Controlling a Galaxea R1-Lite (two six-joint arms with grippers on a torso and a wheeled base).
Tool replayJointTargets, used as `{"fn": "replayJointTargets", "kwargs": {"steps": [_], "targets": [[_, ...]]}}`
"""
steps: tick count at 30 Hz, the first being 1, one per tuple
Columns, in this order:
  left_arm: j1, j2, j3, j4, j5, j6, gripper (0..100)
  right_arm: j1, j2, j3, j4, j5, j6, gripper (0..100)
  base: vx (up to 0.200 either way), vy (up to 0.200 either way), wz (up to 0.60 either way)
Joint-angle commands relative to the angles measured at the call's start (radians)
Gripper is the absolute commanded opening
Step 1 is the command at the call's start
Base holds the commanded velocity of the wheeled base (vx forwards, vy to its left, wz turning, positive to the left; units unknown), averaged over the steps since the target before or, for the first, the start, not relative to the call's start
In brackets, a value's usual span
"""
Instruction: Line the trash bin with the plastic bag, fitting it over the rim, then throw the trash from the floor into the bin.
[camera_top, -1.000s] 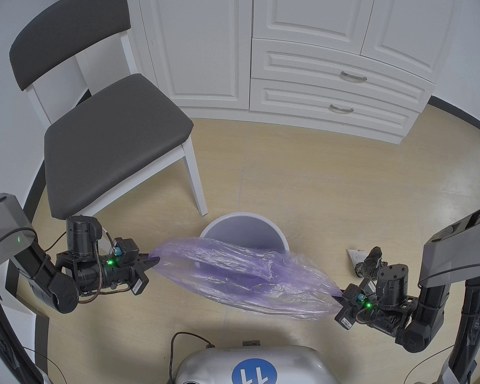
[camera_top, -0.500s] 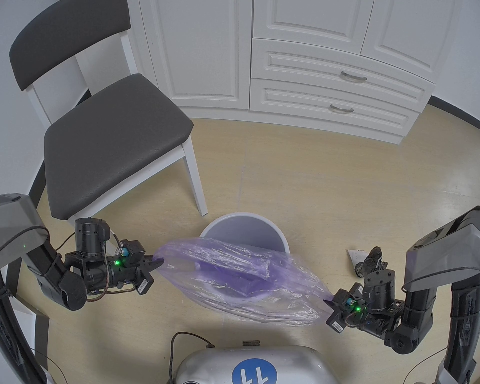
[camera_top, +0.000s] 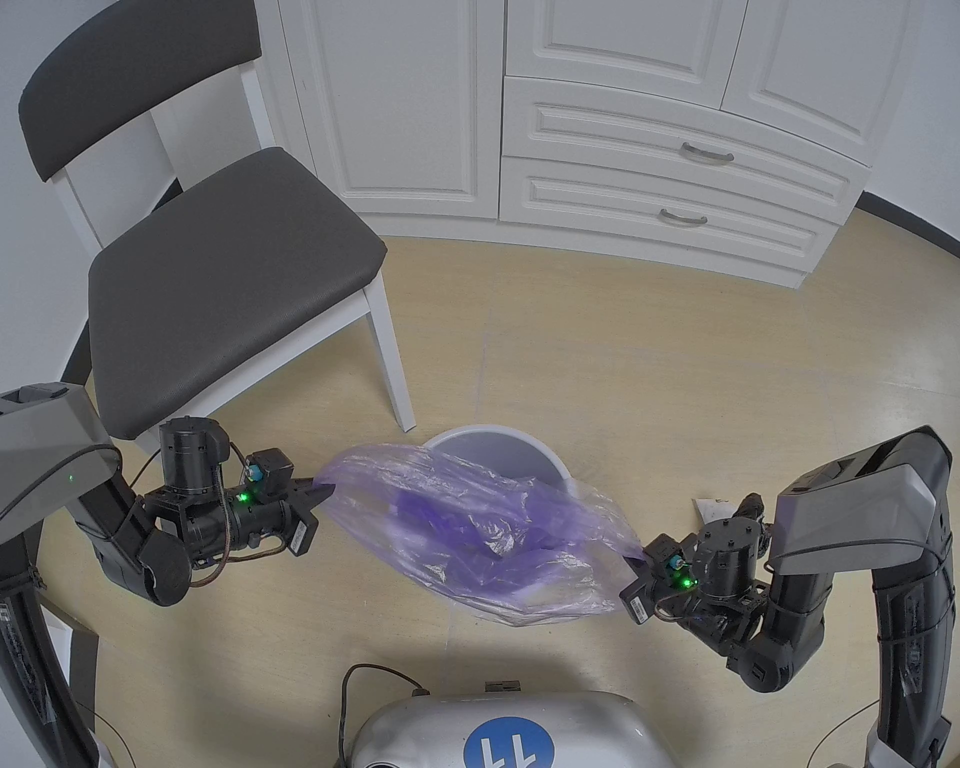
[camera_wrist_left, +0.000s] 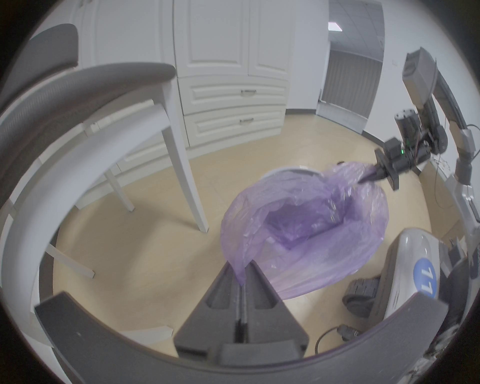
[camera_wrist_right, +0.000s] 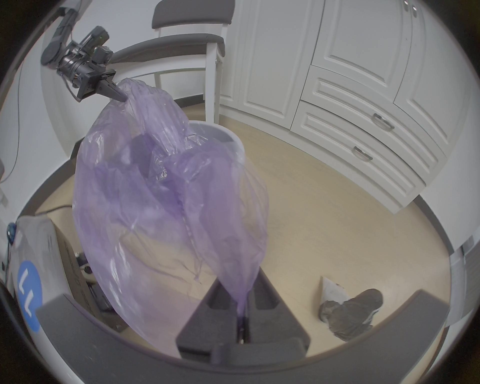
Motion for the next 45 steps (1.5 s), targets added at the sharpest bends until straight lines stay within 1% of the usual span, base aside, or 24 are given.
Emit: {"fn": "replayJointTargets", "kwargs": {"steps": [1, 5, 8, 11, 14, 20, 22, 25, 35, 43, 44, 45], "targets": [[-0.009, -0.019, 0.009, -0.042, 0.001, -0.033, 0, 0.025, 0.043, -0.041, -0.019, -0.005, 0.038, 0, 0.000, 0.000, 0.00], [-0.010, -0.040, 0.043, -0.041, -0.002, -0.025, 0, 0.017, 0.037, -0.006, -0.019, -0.006, 0.031, 0, 0.000, 0.000, 0.00], [-0.014, -0.010, 0.053, -0.038, -0.004, -0.002, 0, 0.005, 0.058, 0.020, -0.019, -0.006, -0.011, 0, 0.000, 0.000, 0.00], [-0.012, 0.032, 0.049, -0.038, -0.004, 0.041, 0, -0.012, 0.064, 0.035, -0.019, -0.005, -0.048, 0, 0.000, 0.000, 0.00], [-0.009, 0.052, 0.044, -0.036, -0.004, 0.061, 0, -0.024, 0.075, 0.038, -0.019, -0.005, -0.066, 0, 0.000, 0.000, 0.00], [0.003, 0.078, 0.035, -0.018, -0.004, 0.073, 0, -0.028, 0.112, 0.032, -0.019, -0.002, -0.071, 0, 0.000, 0.000, 0.00], [0.014, 0.085, 0.024, -0.005, -0.004, 0.094, 0, -0.028, 0.123, 0.032, -0.019, 0.001, -0.089, 0, 0.000, 0.000, 0.00], [0.022, 0.084, 0.023, 0.015, -0.004, 0.110, 0, -0.028, 0.130, 0.032, -0.019, 0.001, -0.094, 0, 0.000, 0.000, 0.00], [0.045, 0.088, 0.007, 0.018, -0.004, 0.113, 0, -0.026, 0.143, 0.026, -0.019, 0.001, -0.095, 0, 0.000, 0.000, 0.00], [0.043, 0.084, 0.015, 0.016, -0.004, 0.114, 0, -0.015, 0.121, 0.052, -0.019, 0.004, -0.100, 0, 0.000, 0.000, 0.00], [0.043, 0.082, 0.015, 0.016, -0.004, 0.114, 0, -0.012, 0.104, 0.064, -0.019, 0.006, -0.104, 100, 0.000, 0.000, 0.00], [0.043, 0.082, 0.017, 0.015, -0.004, 0.114, 0, -0.006, 0.089, 0.075, -0.019, 0.009, -0.109, 100, 0.000, 0.000, 0.00]]}}
